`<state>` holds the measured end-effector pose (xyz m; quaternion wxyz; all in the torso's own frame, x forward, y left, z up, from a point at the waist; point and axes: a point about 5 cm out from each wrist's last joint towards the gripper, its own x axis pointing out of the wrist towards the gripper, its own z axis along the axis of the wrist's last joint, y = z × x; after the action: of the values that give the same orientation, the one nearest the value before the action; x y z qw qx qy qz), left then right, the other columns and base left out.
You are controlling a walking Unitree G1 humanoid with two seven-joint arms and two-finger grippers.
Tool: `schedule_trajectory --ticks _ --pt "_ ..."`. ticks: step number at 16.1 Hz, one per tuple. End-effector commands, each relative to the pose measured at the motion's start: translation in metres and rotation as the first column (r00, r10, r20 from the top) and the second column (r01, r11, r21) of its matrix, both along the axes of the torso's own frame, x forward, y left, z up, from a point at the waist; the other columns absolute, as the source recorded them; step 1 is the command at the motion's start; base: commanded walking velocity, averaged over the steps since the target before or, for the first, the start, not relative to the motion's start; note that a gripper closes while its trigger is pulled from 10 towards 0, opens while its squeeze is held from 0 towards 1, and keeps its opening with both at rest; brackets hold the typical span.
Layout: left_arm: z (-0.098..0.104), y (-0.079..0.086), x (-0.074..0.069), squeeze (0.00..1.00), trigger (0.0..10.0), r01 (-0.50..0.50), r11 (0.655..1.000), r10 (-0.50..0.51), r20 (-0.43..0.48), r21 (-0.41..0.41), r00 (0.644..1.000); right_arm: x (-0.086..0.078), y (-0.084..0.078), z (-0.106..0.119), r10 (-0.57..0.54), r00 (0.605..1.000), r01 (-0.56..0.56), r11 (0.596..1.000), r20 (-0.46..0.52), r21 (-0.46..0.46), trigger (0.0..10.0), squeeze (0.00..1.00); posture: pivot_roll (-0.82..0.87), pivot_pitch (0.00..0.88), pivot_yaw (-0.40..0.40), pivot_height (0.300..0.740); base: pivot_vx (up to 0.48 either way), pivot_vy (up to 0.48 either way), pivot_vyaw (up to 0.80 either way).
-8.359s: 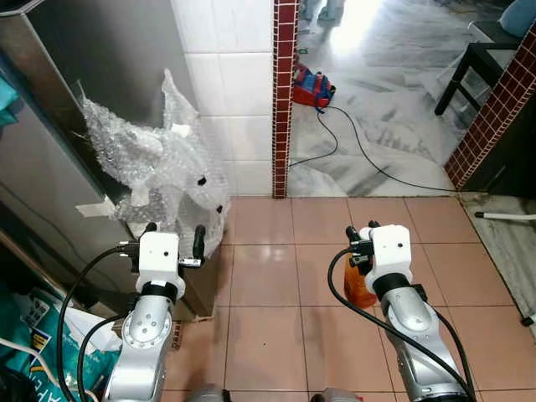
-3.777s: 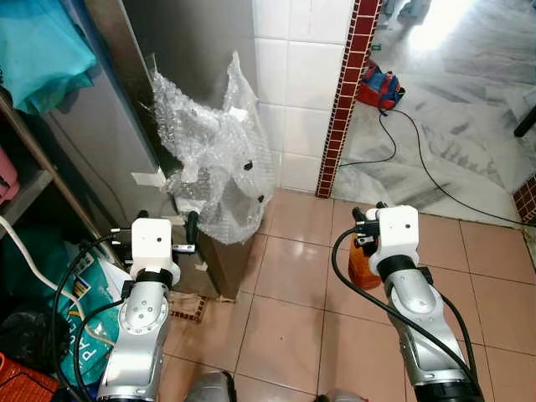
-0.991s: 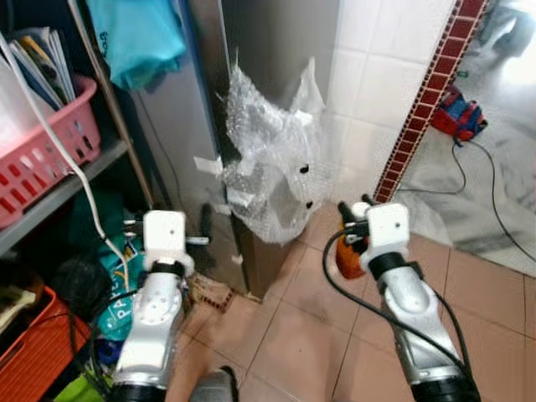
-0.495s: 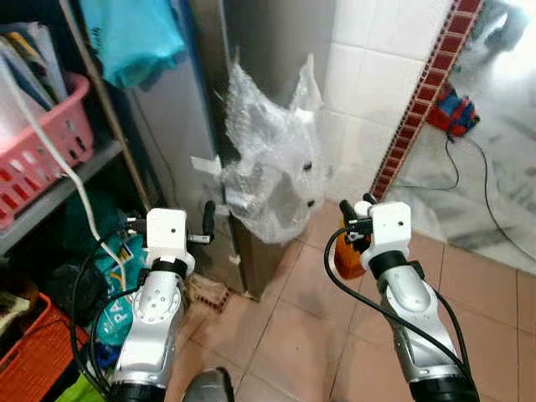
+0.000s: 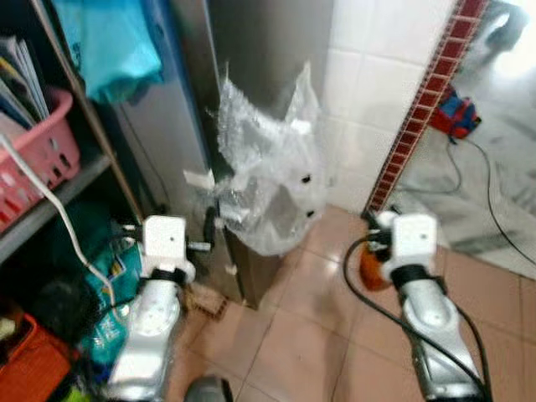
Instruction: Restocking fridge
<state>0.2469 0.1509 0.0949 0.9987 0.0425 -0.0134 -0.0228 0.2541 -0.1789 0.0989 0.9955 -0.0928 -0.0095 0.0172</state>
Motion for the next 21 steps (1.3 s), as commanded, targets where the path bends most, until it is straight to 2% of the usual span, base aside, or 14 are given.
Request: schedule_trajectory --ticks 1,2,5,8,11,15,16,19,21 --pt "-0.002 0.003 -0.008 0.0 10.0 0.008 1.0 -0.008 -0.024 0.006 1.0 -0.007 0.004 0.004 0.001 1.0 -0.001 1.0 0.024 0.008 10.0 0.0 -0.03 0.049 0.011 0.74 0.0 0.0 0.0" --pt "-0.004 0.005 -0.013 0.0 10.0 0.008 1.0 -0.008 -0.033 0.006 0.999 -0.011 0.003 0.002 -0.003 1.0 0.003 1.0 0.017 0.004 10.0 0.0 -0.03 0.05 0.012 0.74 0.0 0.0 0.0" --pt "-0.002 0.009 -0.013 0.0 10.0 -0.009 1.0 0.009 -0.031 0.002 0.999 -0.012 0.004 0.001 -0.007 1.0 0.007 1.0 0.007 0.015 10.0 0.0 -0.03 0.05 0.013 0.74 0.0 0.0 0.0" --pt "0.001 0.006 -0.021 0.0 10.0 0.026 1.0 -0.026 -0.029 -0.002 0.999 -0.011 0.0 0.003 -0.015 1.0 0.015 1.0 0.007 0.02 10.0 0.0 -0.03 0.046 0.012 0.74 0.0 0.0 -0.28" --pt "0.001 0.008 -0.023 0.0 10.0 0.024 1.0 -0.024 -0.033 -0.01 0.999 -0.014 -0.001 0.003 -0.021 1.0 0.021 1.0 0.003 0.019 10.0 0.0 -0.03 0.053 0.013 0.74 0.0 0.0 0.0" --pt "-0.004 0.013 -0.039 0.0 10.0 0.041 0.999 -0.041 -0.091 -0.007 0.995 -0.021 -0.011 0.004 -0.043 0.999 0.043 0.999 0.001 -0.002 10.0 0.0 -0.03 0.055 0.013 0.74 0.0 0.0 0.0" --pt "-0.007 0.015 -0.044 0.0 10.0 0.052 0.999 -0.051 -0.113 0.0 0.992 -0.017 -0.015 0.005 -0.048 0.999 0.048 0.999 0.007 -0.014 10.0 0.0 -0.03 0.067 0.021 0.74 0.0 0.0 0.0" --pt "-0.004 0.017 -0.041 0.0 10.0 0.074 0.997 -0.072 -0.105 0.011 0.992 -0.005 -0.016 0.013 -0.055 0.998 0.056 0.998 0.037 -0.028 10.0 0.0 -0.01 0.09 0.025 0.74 0.0 0.0 0.0" --pt "-0.002 0.019 -0.041 0.0 10.0 0.068 0.998 -0.067 -0.096 0.009 0.993 -0.005 -0.015 0.014 -0.059 0.997 0.06 0.998 0.041 -0.023 10.0 0.0 -0.01 0.092 0.039 0.74 0.257 0.0 -0.4"
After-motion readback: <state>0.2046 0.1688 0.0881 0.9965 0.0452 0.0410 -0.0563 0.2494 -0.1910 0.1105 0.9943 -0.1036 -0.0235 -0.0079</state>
